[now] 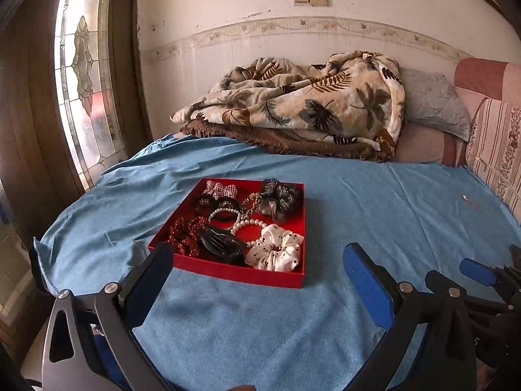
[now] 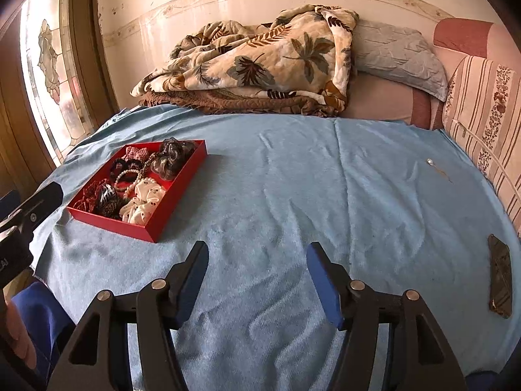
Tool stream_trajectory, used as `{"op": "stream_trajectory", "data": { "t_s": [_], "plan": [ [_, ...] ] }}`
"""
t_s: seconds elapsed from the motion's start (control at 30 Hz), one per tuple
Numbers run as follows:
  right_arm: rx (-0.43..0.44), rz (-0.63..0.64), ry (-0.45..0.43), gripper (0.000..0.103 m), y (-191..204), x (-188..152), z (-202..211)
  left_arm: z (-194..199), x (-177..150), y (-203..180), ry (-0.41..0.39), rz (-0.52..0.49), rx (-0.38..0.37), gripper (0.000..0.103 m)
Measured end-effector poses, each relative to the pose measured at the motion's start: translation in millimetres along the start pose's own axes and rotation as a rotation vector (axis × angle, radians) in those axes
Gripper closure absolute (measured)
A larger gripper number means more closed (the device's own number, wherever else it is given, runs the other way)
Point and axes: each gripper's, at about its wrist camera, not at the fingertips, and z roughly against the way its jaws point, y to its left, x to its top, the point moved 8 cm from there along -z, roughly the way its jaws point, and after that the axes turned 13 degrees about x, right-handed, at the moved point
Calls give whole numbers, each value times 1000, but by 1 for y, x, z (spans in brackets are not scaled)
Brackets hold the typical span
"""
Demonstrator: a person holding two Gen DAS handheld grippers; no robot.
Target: Organize jewelry
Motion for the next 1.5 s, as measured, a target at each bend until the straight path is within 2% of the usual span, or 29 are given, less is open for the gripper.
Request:
{"op": "stream_trajectory", "data": {
  "t_s": [0.6, 0.8, 1.5],
  "plan": [
    [-40, -16, 13, 31, -7, -11, 4, -11, -24, -16, 106, -59, -26, 0],
    [-41, -10, 16, 30, -5, -12, 3, -15, -27, -14, 117, -63, -3, 0],
    [-43, -4, 23, 29, -1, -15, 1, -22, -37, -14, 150, -65, -1, 0]
  ]
}}
